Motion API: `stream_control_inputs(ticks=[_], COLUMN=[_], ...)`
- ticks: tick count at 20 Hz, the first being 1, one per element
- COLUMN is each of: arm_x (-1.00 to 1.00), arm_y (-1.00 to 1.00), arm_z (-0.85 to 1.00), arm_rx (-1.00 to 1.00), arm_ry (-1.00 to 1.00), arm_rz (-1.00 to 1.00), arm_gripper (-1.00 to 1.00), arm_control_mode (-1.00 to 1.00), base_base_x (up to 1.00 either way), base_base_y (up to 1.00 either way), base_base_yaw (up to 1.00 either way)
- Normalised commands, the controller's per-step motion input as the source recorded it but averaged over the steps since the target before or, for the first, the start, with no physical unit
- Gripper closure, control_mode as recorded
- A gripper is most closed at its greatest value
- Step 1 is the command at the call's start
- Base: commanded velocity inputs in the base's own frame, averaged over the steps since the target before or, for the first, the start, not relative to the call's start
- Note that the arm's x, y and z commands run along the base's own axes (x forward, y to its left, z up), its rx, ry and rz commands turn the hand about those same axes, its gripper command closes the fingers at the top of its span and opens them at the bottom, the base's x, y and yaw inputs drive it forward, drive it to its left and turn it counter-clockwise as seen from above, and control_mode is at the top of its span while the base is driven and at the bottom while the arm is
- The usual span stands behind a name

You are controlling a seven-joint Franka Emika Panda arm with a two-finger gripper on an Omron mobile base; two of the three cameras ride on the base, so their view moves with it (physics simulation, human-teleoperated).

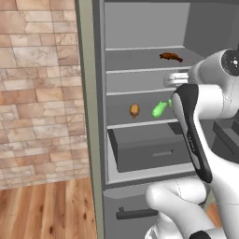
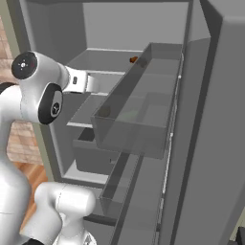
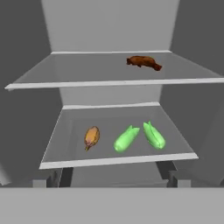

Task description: Place one corn and one chicken drumstick in each tupperware on the nearby counter, to pack two identical lunches.

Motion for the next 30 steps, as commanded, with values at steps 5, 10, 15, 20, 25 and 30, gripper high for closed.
stream_control_inputs(ticks=[5,10,15,20,25,30], arm_x=[0.0,0.1,0.23,0.3,0.26,0.26], arm_y=[-0.13,-0.19,-0.13,-0.13,-0.13,-0.1], arm_z=[0.33,0.16,0.01,0.0,0.0,0.0], arm_rx=[0.0,0.0,0.0,0.0,0.0,0.0], arm_ry=[0.0,0.02,0.01,0.0,0.0,0.0], arm_rz=[0.0,-0.01,0.0,0.0,-0.02,-0.01], arm_gripper=[-1.0,-1.0,-1.0,-1.0,-1.0,-1.0], arm_control_mode=[-1.0,-1.0,-1.0,-1.0,-1.0,-1.0], base_base_x=[0.0,0.0,0.0,0.0,0.0,0.0], base_base_y=[0.0,0.0,0.0,0.0,0.0,0.0], base_base_yaw=[0.0,0.0,0.0,0.0,0.0,0.0])
